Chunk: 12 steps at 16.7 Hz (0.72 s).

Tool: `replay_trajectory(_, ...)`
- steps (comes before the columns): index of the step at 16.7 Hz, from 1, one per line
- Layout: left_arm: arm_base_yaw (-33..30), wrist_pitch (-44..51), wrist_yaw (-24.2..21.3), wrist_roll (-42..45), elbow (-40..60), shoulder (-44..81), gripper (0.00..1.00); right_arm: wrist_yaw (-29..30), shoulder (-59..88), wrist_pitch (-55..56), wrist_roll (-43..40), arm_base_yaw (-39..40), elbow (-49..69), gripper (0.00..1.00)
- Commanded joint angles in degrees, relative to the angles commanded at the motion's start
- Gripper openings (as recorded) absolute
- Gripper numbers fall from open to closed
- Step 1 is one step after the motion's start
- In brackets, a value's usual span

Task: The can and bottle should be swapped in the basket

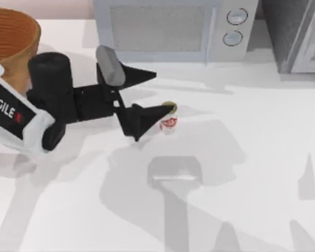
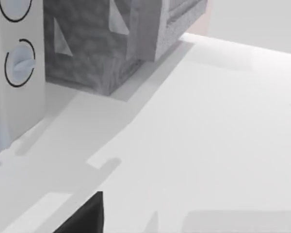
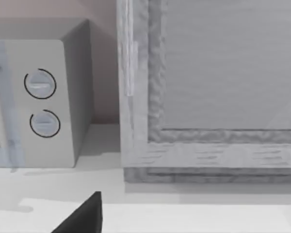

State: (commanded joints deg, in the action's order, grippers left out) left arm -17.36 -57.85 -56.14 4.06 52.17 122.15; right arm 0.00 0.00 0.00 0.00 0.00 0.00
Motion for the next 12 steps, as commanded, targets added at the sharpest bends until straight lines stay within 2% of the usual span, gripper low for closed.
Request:
replay_trajectory(7,2.45,23.63,24.12,0.04,-26.70,-46.71,1.00,0.00,0.00,0.00,0.00,0.00,0.00,1.00)
replay_trajectory(12,7.02,40.68,39.15,-1.92,-42.23,-82.00,1.00,0.00,0.00,0.00,0.00,0.00,0.00,1.00)
